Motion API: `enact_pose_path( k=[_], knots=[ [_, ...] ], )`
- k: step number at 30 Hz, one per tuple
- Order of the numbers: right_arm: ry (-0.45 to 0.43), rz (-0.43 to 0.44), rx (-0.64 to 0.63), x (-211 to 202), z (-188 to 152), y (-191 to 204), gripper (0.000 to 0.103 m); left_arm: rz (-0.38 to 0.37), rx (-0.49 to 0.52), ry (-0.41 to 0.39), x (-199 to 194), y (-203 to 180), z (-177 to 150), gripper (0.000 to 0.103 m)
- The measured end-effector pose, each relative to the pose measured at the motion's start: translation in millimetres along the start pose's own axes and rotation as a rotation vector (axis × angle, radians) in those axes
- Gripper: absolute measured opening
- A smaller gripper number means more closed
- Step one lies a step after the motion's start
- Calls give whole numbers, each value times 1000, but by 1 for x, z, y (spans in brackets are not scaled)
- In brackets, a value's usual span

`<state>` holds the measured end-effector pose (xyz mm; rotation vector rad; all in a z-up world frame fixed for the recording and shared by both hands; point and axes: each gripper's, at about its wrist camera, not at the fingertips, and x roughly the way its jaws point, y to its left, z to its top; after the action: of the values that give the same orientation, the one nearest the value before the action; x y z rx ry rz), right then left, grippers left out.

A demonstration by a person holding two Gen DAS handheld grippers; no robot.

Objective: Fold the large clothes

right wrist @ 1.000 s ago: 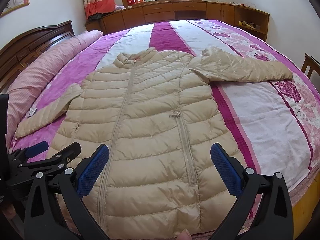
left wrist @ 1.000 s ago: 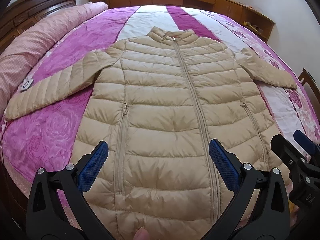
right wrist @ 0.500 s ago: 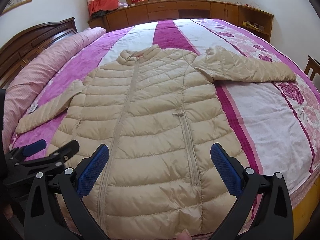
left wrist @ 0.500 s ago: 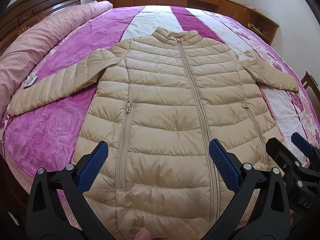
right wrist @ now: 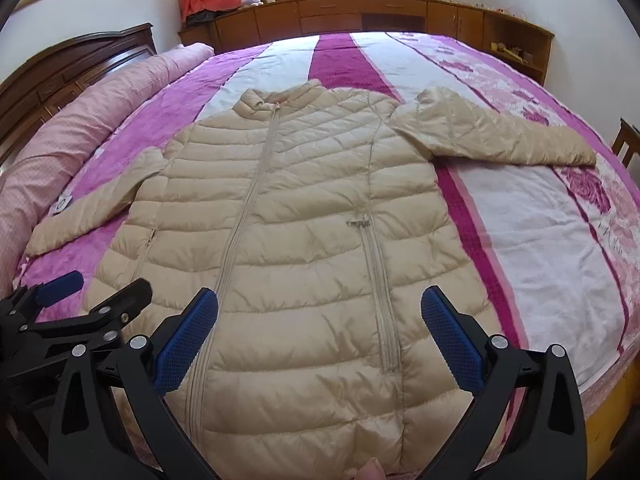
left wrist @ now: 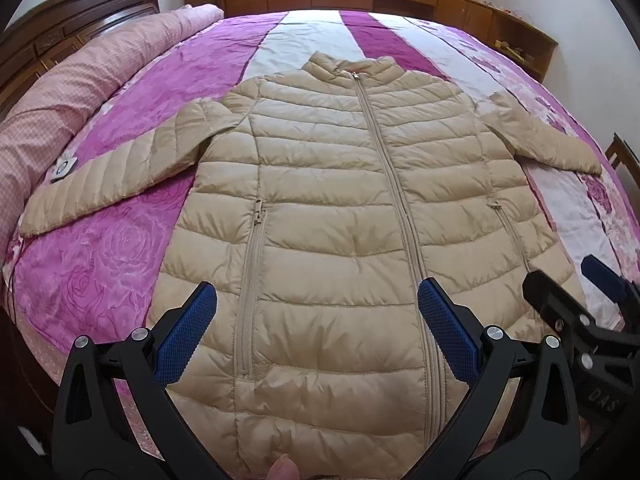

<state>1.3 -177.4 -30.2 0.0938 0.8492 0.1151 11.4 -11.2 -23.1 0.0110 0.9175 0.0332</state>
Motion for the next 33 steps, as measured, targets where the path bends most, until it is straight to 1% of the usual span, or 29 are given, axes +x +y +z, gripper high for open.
enact_pose_path(
  k=[3, 7, 8, 10, 12, 19, 24, 27, 33],
  knots=[
    [20, 8, 12, 4, -2, -2, 98, 0, 5, 3, 2, -1, -1, 100],
    [38, -17, 32, 12, 5, -6, 98, 19, -1, 7, 6, 3, 4, 100],
    [33, -1, 54, 10, 7, -8, 98, 21, -4, 7, 6, 4, 5, 100],
    [13, 16, 49, 4, 7, -7, 98, 8, -3, 0, 5, 5, 5, 100],
    [3, 1, 27, 2, 5, -4, 98, 2, 7, -1, 4, 3, 5, 100],
    [13, 6, 36, 1, -1, -4, 98, 0, 37, -10, 1, -6, 0, 100],
    [-2, -5, 47, -5, 0, -4, 98, -16, 13, -29, -5, -4, 3, 100],
    [-5, -2, 52, -7, -1, -5, 98, -14, 2, -44, -9, -4, 2, 100],
    [-4, -11, 54, -7, -2, -6, 98, -31, -18, -27, -8, 0, 0, 100]
  ],
)
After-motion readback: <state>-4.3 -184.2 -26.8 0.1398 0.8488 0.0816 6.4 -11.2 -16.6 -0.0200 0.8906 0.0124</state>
